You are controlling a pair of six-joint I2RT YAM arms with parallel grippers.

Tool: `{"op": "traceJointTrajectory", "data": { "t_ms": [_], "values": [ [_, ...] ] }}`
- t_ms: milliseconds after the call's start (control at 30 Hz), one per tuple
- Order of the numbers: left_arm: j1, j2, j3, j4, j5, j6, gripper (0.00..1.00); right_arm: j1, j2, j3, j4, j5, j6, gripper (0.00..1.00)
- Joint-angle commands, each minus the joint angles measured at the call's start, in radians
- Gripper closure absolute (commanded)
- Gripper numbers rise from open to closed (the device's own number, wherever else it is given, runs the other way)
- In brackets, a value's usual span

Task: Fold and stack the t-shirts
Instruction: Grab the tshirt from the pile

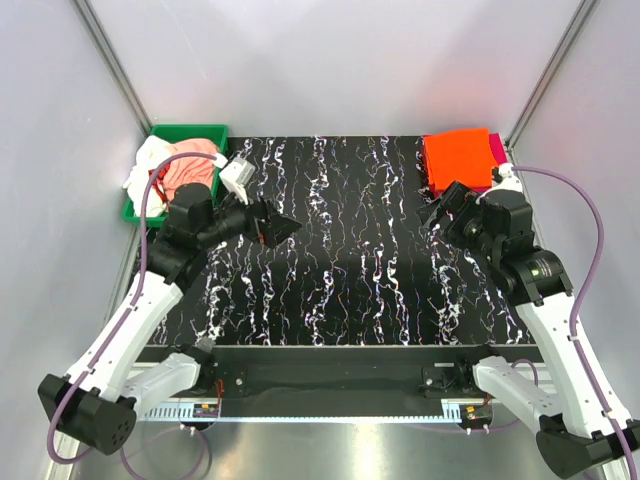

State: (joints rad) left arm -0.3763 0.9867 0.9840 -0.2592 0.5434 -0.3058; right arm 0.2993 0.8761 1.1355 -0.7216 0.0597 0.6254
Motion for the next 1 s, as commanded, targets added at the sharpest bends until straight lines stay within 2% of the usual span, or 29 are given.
{"op": "traceJointTrajectory", "data": {
  "t_ms": [0,33,67,100,167,333,400,500,667,733,833,967],
  "values": [
    [0.007,-0.042,-0.014,0.066,-0.149,-0.005,0.01,0.003,-0.028,-0.006,0.062,-0.021,0.008,0.0],
    [0.014,-0.061,-0.021,0.078,-0.202,-0.065,0.01,0.001,-0.032,-0.008,0.062,-0.029,0.013,0.0],
    [0.016,-0.074,-0.021,0.071,-0.343,-0.116,0.01,0.001,-0.038,-0.011,0.063,-0.037,0.017,0.0],
    [0.026,-0.083,-0.024,0.058,-0.373,-0.143,0.01,0.001,-0.04,-0.014,0.067,-0.055,0.019,0.0],
    [0.059,-0.073,-0.013,0.064,-0.369,-0.09,0.01,0.001,-0.048,-0.022,0.07,-0.058,0.019,0.0],
    [0.106,0.101,0.212,-0.167,-0.632,-0.016,0.01,0.001,-0.072,-0.042,0.076,-0.057,0.014,0.0],
    [0.166,0.183,0.312,-0.208,-0.666,-0.006,0.02,0.001,-0.083,-0.046,0.086,-0.09,0.013,0.0],
    [0.284,0.32,0.433,-0.233,-0.683,-0.018,0.08,0.001,-0.101,-0.066,0.111,-0.107,0.01,0.0],
    [0.372,0.553,0.611,-0.229,-0.807,-0.007,0.11,0.003,-0.143,-0.094,0.145,-0.116,0.033,0.0],
    [0.421,0.673,0.679,-0.181,-0.827,0.0,0.17,0.001,-0.152,-0.102,0.159,-0.127,0.048,0.0],
    [0.476,0.812,0.757,-0.129,-0.743,0.005,0.26,0.003,-0.161,-0.092,0.171,-0.132,0.051,0.0],
    [0.507,0.97,0.889,-0.161,-0.752,-0.001,0.28,0.001,-0.163,-0.071,0.175,-0.101,0.025,0.0]
  ]
}}
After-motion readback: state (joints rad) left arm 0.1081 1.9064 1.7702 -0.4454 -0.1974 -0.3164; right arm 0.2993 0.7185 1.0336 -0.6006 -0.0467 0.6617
